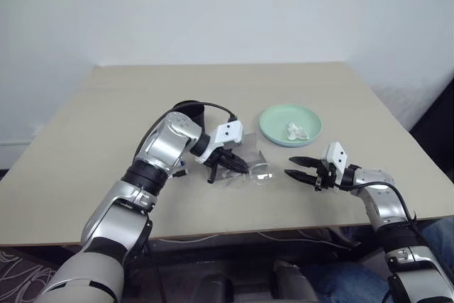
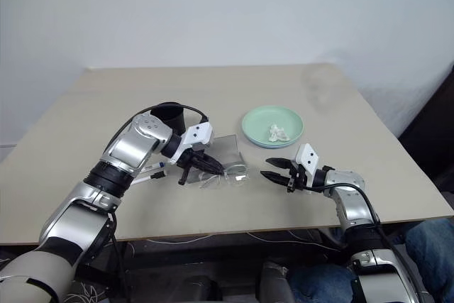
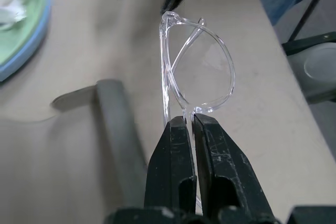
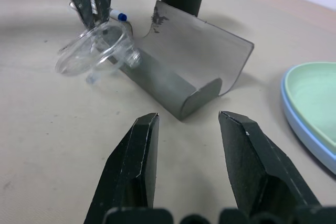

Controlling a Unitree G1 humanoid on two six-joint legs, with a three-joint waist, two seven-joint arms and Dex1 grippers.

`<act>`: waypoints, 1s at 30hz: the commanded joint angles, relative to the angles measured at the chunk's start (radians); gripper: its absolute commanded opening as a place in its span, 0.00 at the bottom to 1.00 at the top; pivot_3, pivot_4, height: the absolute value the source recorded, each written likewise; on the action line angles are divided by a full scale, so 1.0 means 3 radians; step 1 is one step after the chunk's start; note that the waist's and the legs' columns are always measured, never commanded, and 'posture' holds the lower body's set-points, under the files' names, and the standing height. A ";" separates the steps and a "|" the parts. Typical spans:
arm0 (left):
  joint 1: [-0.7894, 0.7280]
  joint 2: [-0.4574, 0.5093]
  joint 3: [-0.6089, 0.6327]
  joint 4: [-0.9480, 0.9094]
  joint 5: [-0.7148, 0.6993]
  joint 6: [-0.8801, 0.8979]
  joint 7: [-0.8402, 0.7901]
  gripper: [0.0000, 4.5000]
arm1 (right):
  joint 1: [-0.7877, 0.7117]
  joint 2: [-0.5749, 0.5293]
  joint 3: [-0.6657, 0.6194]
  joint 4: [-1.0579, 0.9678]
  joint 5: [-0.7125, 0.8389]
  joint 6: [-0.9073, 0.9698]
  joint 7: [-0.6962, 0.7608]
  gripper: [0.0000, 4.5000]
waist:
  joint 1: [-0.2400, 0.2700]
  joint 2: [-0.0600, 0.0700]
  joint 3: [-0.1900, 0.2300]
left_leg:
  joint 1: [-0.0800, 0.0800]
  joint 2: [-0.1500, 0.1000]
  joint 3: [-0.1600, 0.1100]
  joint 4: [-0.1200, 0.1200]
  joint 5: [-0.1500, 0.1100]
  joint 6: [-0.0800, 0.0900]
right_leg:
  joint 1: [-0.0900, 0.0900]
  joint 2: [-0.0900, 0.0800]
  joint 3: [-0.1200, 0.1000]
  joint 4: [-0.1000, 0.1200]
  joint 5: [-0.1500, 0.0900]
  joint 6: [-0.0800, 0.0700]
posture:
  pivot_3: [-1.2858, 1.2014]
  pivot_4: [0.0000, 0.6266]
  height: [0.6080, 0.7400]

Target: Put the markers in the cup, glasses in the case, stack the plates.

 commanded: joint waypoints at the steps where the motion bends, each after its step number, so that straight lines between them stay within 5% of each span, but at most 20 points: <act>1: -0.0306 0.0031 0.0194 0.0273 0.0063 -0.0372 0.0250 0.01 | -0.0079 -0.0019 -0.0068 -0.0024 0.0067 -0.0030 0.0024 0.44 | 0.0002 -0.0001 0.0000 | 0.0000 0.0000 0.0000 0.0001 0.0000 0.0000 | 0.0000 0.0000 0.0000 0.0000 0.0000 0.0000 | 0.52 0.00 0.86; 13: -0.0706 -0.0258 0.0085 0.1509 0.0602 -0.1394 0.0949 0.01 | -0.0058 0.0086 -0.0019 -0.0034 0.0014 -0.0056 -0.0049 0.44 | 0.0003 -0.0003 0.0000 | -0.0004 -0.0004 0.0004 0.0002 -0.0002 0.0004 | -0.0001 -0.0001 0.0004 -0.0007 0.0014 0.0023 | 0.52 0.00 0.86; 30: -0.0633 -0.0440 -0.0037 0.1715 0.0989 -0.1415 0.0968 0.01 | 0.0064 0.0115 -0.0002 -0.0123 0.0001 -0.0038 -0.0132 0.44 | 0.0001 -0.0004 0.0000 | -0.0006 -0.0004 0.0005 0.0004 -0.0003 0.0005 | -0.0001 -0.0001 0.0005 -0.0006 0.0017 0.0028 | 0.52 0.00 0.86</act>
